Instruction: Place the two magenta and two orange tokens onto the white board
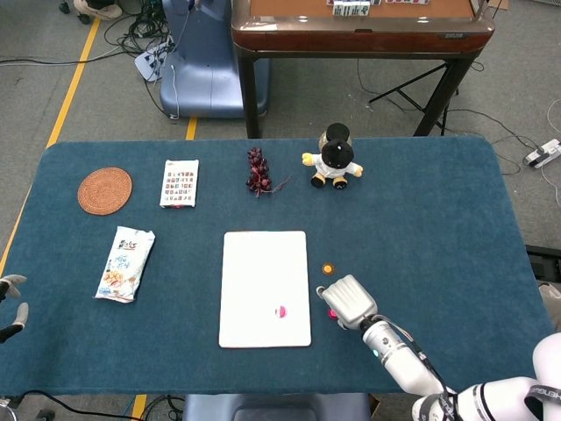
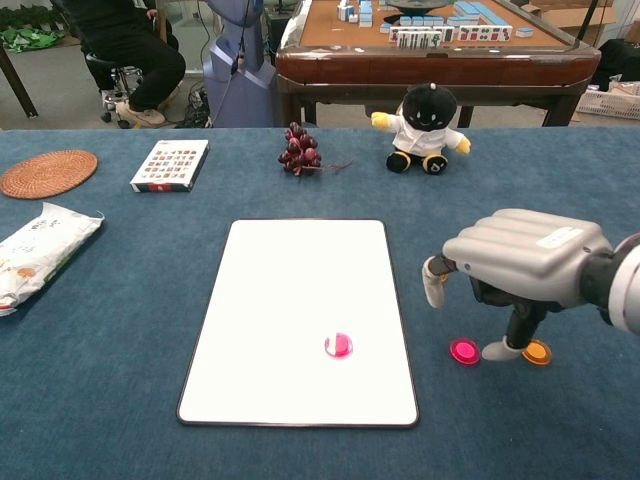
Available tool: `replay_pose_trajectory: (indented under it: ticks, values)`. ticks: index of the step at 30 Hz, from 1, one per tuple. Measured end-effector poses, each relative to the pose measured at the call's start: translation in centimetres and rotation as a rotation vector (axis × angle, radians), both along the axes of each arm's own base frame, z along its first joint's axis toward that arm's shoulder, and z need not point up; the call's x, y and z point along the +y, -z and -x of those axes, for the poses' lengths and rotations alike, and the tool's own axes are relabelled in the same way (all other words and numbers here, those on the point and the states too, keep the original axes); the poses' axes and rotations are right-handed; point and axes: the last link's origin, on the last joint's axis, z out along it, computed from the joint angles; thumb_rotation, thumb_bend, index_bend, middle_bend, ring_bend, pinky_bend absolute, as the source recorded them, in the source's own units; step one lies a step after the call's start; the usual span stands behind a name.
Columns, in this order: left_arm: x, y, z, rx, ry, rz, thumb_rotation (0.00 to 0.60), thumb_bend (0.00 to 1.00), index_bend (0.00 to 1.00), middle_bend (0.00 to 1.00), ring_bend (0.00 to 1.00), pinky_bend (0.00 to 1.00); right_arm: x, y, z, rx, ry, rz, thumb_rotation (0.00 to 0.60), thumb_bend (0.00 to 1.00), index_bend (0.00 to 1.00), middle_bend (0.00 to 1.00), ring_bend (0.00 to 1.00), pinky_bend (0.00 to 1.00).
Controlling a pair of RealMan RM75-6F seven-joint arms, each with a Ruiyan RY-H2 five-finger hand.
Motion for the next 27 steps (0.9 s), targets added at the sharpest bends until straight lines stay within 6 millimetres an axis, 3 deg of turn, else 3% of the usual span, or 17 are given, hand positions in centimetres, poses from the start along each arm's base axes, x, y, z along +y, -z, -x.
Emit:
replay_pose_trajectory:
  ticks: [9, 27]
  values:
    - [0.0, 0.1, 0.0, 0.000, 0.000, 0.007, 0.600, 0.44, 0.40, 0.47, 0.43, 0.52, 0.2, 0.3, 2.0, 0.019, 0.031, -0.006, 0.600, 0.14, 0.39, 1.00, 1.00, 1.00]
    - [0.0, 0.0, 0.0, -0.009, 0.001, 0.006, 0.600, 0.44, 0.40, 0.47, 0.43, 0.53, 0.0, 2.1, 2.0, 0.027, 0.032, -0.028, 0.600, 0.17, 0.41, 1.00, 1.00, 1.00]
